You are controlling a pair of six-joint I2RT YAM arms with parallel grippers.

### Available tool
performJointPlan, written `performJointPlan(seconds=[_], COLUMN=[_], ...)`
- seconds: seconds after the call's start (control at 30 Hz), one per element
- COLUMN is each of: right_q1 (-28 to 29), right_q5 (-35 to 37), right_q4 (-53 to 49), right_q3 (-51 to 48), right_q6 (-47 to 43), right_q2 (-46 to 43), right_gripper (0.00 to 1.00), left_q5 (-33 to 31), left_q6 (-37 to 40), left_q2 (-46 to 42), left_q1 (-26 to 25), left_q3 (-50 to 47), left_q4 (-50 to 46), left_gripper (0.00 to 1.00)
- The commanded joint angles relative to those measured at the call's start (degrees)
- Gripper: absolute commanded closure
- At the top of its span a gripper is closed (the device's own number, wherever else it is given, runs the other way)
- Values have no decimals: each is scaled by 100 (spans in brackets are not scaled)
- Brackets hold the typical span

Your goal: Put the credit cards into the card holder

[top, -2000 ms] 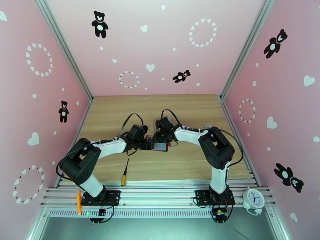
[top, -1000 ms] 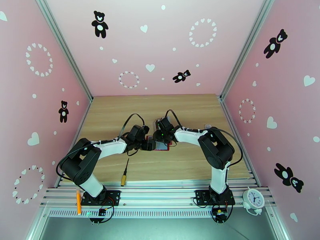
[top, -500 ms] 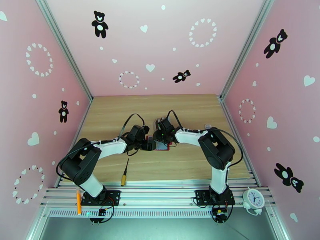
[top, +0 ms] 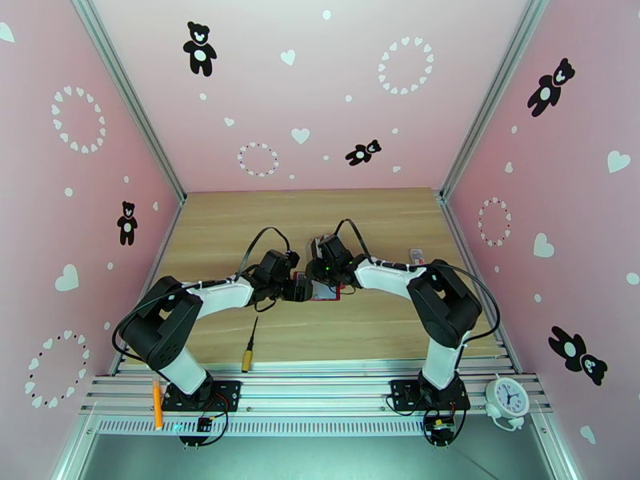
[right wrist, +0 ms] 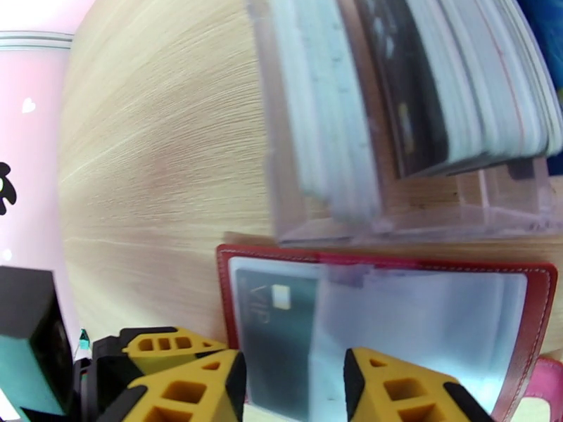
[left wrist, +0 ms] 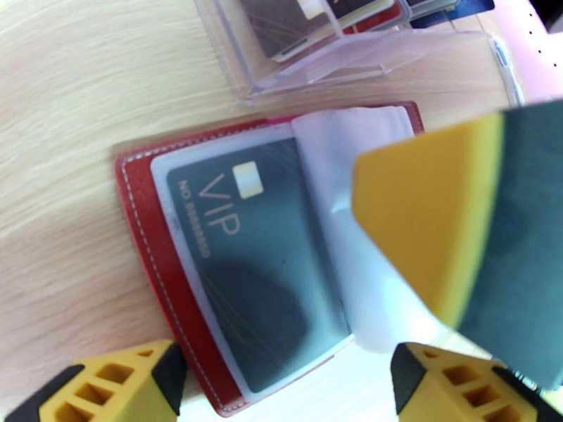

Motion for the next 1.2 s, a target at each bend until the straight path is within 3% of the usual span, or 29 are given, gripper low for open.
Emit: performJointPlan(seconds=[0.0,0.27,0.6,1.17], right_q1=[46,-97,-344,-330], right_q5=[-65,116,475,645], right_q4=[-60,-138,-1231,-1271], right_q3=[-60,-135,508,630], right_q6=[19,-171,-1077,-1211], right_q2=[-136,-212,3,407], right_gripper=[58,58,57,57], left_q5=[106,-3,-58,-6], left_q6=[-39,-3,10,6], left_q2=[-53,-11,68,122], left_q1=[26,20,29,36], left_q3=[-48,-4,39,45], left_q4=[147,32,-34,-32], left_gripper=[18,17,18,18])
